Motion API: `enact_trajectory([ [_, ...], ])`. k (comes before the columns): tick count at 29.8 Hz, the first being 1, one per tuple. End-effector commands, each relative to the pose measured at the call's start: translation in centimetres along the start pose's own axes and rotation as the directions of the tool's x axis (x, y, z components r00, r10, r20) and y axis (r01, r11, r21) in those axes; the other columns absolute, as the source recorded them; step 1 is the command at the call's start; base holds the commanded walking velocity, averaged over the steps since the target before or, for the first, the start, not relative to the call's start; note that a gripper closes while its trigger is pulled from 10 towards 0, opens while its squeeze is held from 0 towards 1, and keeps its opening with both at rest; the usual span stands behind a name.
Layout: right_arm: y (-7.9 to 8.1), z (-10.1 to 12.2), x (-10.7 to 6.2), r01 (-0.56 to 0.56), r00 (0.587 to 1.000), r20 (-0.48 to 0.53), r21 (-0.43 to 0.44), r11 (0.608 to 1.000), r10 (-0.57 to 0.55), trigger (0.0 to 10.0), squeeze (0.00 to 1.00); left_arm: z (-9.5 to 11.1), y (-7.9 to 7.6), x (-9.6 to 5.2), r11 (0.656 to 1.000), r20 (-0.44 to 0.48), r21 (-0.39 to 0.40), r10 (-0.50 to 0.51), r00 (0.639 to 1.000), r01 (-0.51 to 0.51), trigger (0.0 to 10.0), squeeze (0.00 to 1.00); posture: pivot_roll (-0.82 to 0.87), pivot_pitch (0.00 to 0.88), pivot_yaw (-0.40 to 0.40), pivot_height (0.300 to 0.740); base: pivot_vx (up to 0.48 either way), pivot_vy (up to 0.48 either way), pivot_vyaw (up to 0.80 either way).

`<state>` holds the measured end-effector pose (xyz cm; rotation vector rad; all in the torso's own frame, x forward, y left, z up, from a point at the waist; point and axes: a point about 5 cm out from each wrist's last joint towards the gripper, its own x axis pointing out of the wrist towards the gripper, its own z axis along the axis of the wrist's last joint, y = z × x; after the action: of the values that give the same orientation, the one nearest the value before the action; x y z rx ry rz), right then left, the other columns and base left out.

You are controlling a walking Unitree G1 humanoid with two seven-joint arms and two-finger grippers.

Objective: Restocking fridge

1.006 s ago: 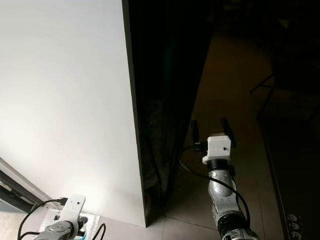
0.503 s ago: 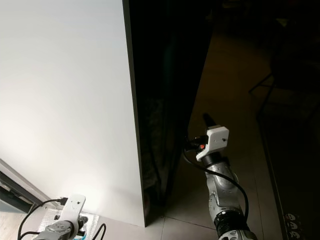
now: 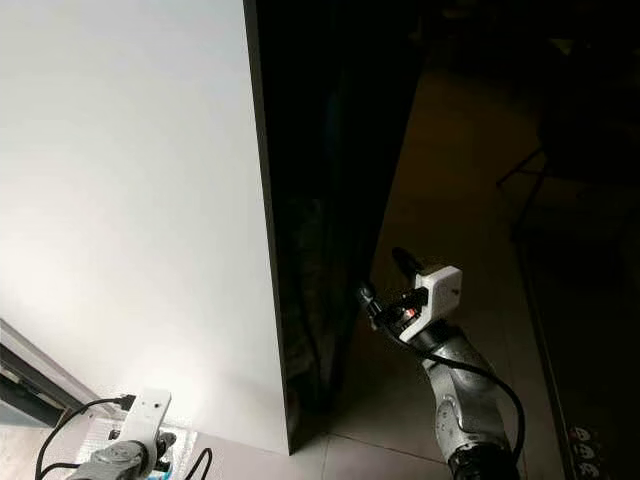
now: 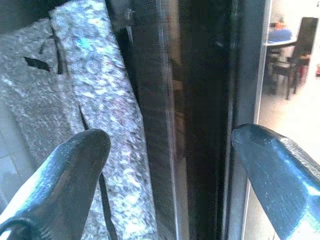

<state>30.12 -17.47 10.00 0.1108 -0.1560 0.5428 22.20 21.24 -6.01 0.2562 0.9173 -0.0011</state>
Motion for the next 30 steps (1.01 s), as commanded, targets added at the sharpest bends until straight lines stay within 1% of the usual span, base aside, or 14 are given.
enact_trajectory([
  [1, -0.4, 0.2, 0.2, 0.027, 1.0, -0.001, -0.008, 1.0, -0.027, 10.0, 0.0, -0.2, 0.2, 0.0, 1.0, -0.006, 0.009, 0.012, 1.0, -0.012, 10.0, 0.0, -0.11, 0.01, -0.033, 0.74, 0.0, 0.0, 0.0],
  [2, -0.8, 0.2, 0.5, 0.064, 0.998, 0.001, -0.006, 0.998, -0.064, 10.0, 0.0, -0.1, 0.1, 0.0, 1.0, -0.004, 0.008, 0.012, 1.0, -0.012, 10.0, 0.0, -0.11, 0.009, -0.037, 0.74, 0.0, 0.0, 0.0],
  [4, -0.5, 0.0, 0.8, 0.041, 0.999, -0.009, -0.006, 0.999, -0.041, 10.0, 0.0, -0.1, 0.1, 0.0, 1.0, -0.003, 0.006, 0.011, 1.0, -0.011, 10.0, 0.0, -0.11, 0.009, -0.038, 0.74, 0.0, 0.0, 0.0],
  [8, -0.6, 0.1, 1.0, 0.052, 0.999, -0.014, 0.004, 0.999, -0.051, 10.0, 0.0, -0.1, 0.0, 0.0, 1.0, -0.002, 0.005, 0.009, 1.0, -0.009, 10.0, 0.0, -0.11, 0.012, -0.04, 0.74, 0.0, 0.0, 0.0],
  [11, -1.2, 0.1, 1.2, 0.113, 0.993, -0.021, -0.04, 0.993, -0.114, 10.0, 0.0, -0.1, 0.0, 0.0, 1.0, -0.003, 0.004, 0.008, 1.0, -0.008, 10.0, 0.0, -0.11, 0.013, -0.041, 0.74, 0.0, 0.0, 0.0],
  [12, -1.7, 0.2, 1.3, 0.156, 0.988, -0.015, -0.053, 0.986, -0.156, 10.0, 0.0, -0.1, 0.0, 0.0, 1.0, -0.004, 0.003, 0.008, 1.0, -0.008, 10.0, 0.0, -0.11, 0.014, -0.041, 0.74, 0.0, 0.0, 0.0],
  [13, -1.9, 0.3, 1.4, 0.169, 0.985, -0.012, -0.056, 0.984, -0.17, 10.0, 0.0, -0.1, 0.0, 0.0, 1.0, -0.005, 0.003, 0.008, 1.0, -0.008, 10.0, 0.0, -0.11, 0.015, -0.041, 0.74, 0.0, 0.0, 0.0],
  [14, -2.2, 0.4, 1.5, 0.196, 0.98, -0.007, -0.079, 0.977, -0.198, 10.0, 0.0, -0.1, 0.0, 0.0, 1.0, -0.006, 0.003, 0.008, 1.0, -0.007, 10.0, 0.0, -0.11, 0.015, -0.041, 0.74, 0.0, 0.0, 0.0],
  [15, -2.2, 0.4, 1.5, 0.196, 0.98, -0.007, -0.079, 0.977, -0.198, 10.0, 0.0, -0.1, 0.0, 0.0, 1.0, -0.006, 0.003, 0.008, 1.0, -0.007, 10.0, 0.0, -0.11, 0.015, -0.041, 0.74, 0.0, 0.0, 0.0],
  [17, -2.7, 0.6, 1.8, 0.232, 0.972, -0.001, -0.092, 0.968, -0.233, 10.0, 0.0, -0.1, 0.0, 0.0, 1.0, -0.007, 0.004, 0.007, 1.0, -0.007, 10.0, 0.0, -0.11, 0.017, -0.041, 0.74, 0.0, 0.0, 0.0],
  [21, -2.7, 0.7, 2.2, 0.222, 0.975, -0.002, -0.084, 0.971, -0.223, 10.0, 0.0, -0.2, 0.0, 0.0, 1.0, -0.008, 0.005, 0.008, 1.0, -0.008, 10.0, 0.0, -0.11, 0.014, -0.042, 0.74, 0.0, 0.0, 0.0],
  [25, -2.7, 0.8, 2.7, 0.225, 0.974, 0.002, -0.094, 0.97, -0.225, 10.0, 0.0, -0.2, 0.0, 0.0, 1.0, -0.008, 0.007, 0.009, 1.0, -0.009, 10.0, 0.0, -0.11, 0.013, -0.043, 0.74, 0.0, 0.0, 0.0],
  [29, -3.0, 0.8, 2.9, 0.251, 0.968, 0.002, -0.122, 0.96, -0.253, 10.0, 0.0, -0.2, 0.0, 0.0, 1.0, -0.008, 0.005, 0.008, 1.0, -0.008, 10.0, 0.0, -0.11, 0.013, -0.043, 0.74, 0.0, 0.0, 0.0],
  [30, -3.2, 0.9, 2.8, 0.272, 0.962, 0.005, -0.125, 0.954, -0.274, 10.0, 0.0, -0.2, -0.1, 0.0, 1.0, -0.007, 0.006, 0.008, 1.0, -0.008, 10.0, 0.0, -0.11, 0.014, -0.045, 0.74, 0.0, 0.0, 0.0],
])
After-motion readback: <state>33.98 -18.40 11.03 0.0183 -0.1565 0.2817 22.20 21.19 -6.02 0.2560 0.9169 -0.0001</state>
